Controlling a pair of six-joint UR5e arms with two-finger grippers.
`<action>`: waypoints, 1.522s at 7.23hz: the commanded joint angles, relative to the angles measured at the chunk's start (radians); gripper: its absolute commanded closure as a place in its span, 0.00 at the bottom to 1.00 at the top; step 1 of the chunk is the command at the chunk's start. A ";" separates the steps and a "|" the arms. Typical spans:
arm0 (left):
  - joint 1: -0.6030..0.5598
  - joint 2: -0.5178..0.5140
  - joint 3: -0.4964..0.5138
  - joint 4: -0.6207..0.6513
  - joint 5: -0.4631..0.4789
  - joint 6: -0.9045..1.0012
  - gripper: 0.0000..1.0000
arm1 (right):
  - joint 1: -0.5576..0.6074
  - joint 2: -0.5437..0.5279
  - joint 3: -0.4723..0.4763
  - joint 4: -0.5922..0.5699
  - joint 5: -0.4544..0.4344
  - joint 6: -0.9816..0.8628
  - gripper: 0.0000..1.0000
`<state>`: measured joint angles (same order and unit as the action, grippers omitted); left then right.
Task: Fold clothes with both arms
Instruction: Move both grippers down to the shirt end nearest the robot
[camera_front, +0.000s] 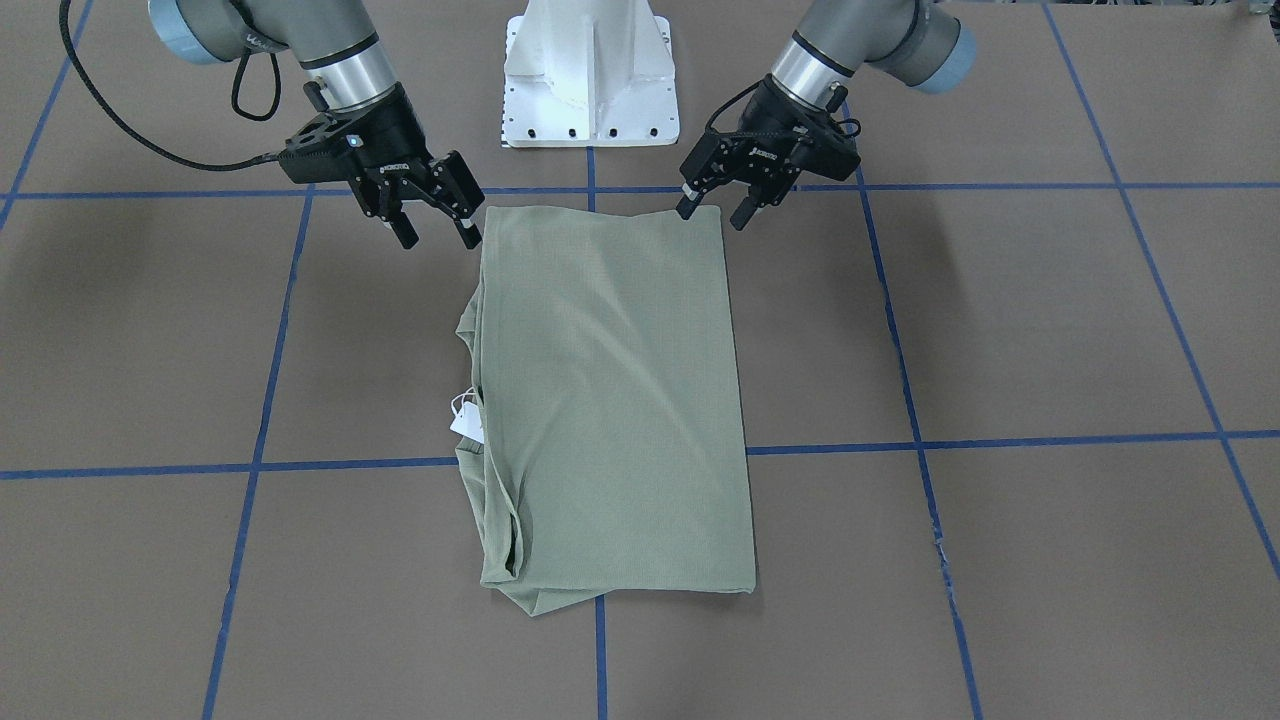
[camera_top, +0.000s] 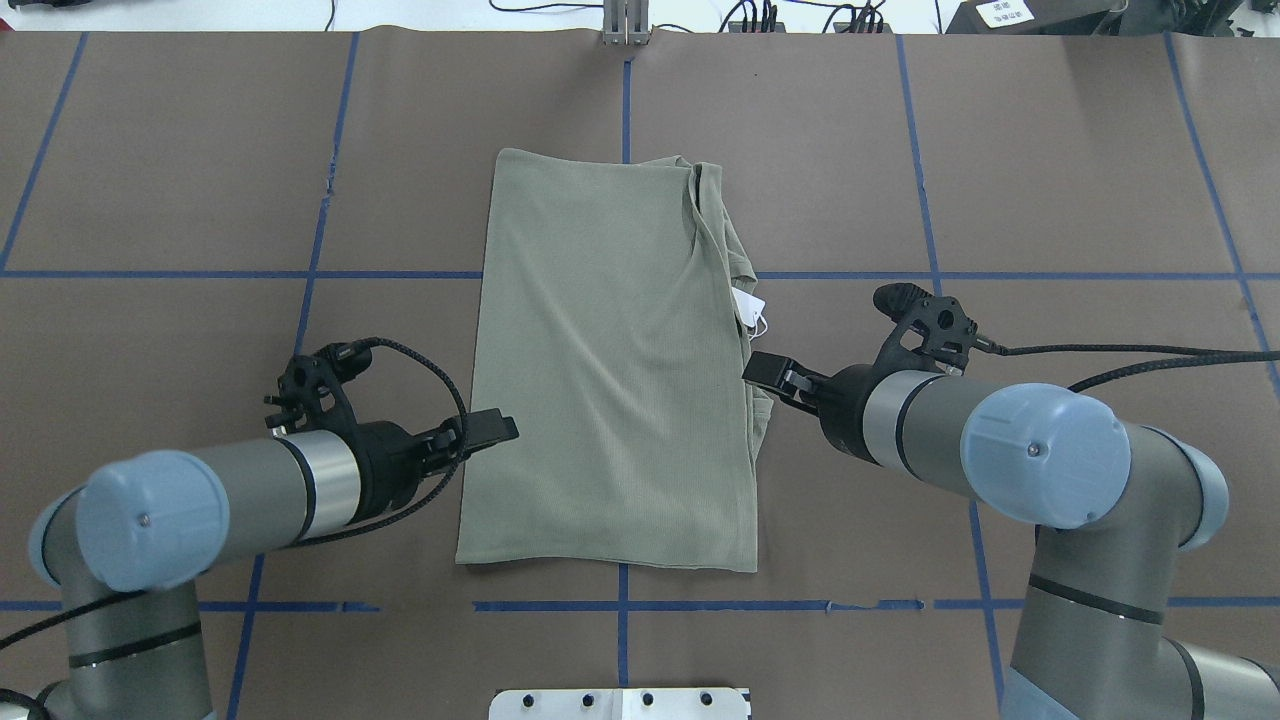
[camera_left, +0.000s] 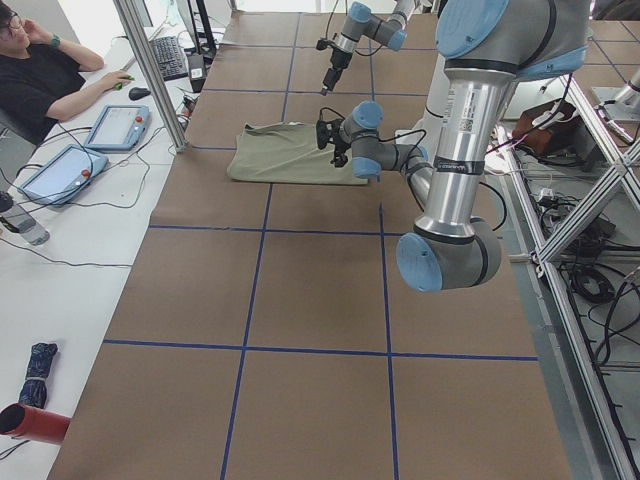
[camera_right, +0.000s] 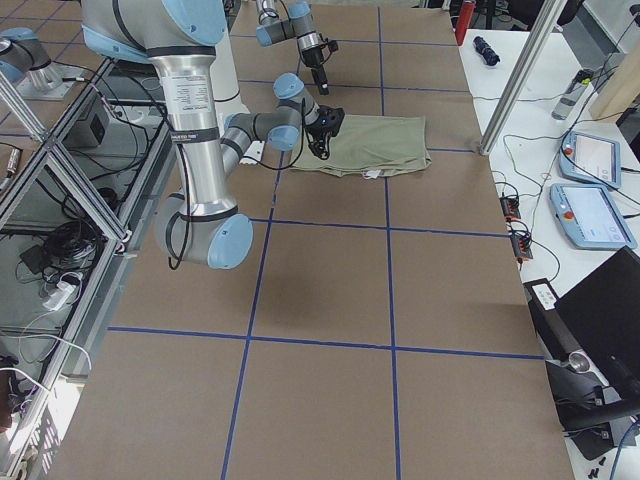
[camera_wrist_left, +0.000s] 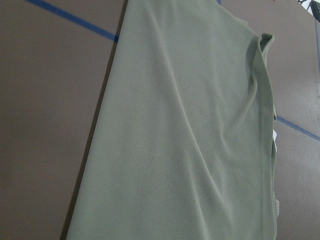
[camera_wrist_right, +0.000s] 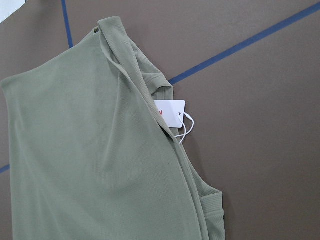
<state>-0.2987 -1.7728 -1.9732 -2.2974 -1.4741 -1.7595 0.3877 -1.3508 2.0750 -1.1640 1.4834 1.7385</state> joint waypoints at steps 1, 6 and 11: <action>0.098 0.018 0.026 -0.001 0.106 -0.113 0.12 | -0.026 -0.014 0.005 0.039 -0.032 0.016 0.00; 0.128 0.016 0.106 -0.007 0.100 -0.107 0.12 | -0.027 -0.014 0.004 0.041 -0.038 0.016 0.00; 0.151 0.016 0.106 -0.007 0.097 -0.106 0.13 | -0.035 -0.013 0.000 0.041 -0.040 0.016 0.00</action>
<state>-0.1551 -1.7564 -1.8669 -2.3040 -1.3772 -1.8650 0.3559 -1.3639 2.0760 -1.1229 1.4440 1.7549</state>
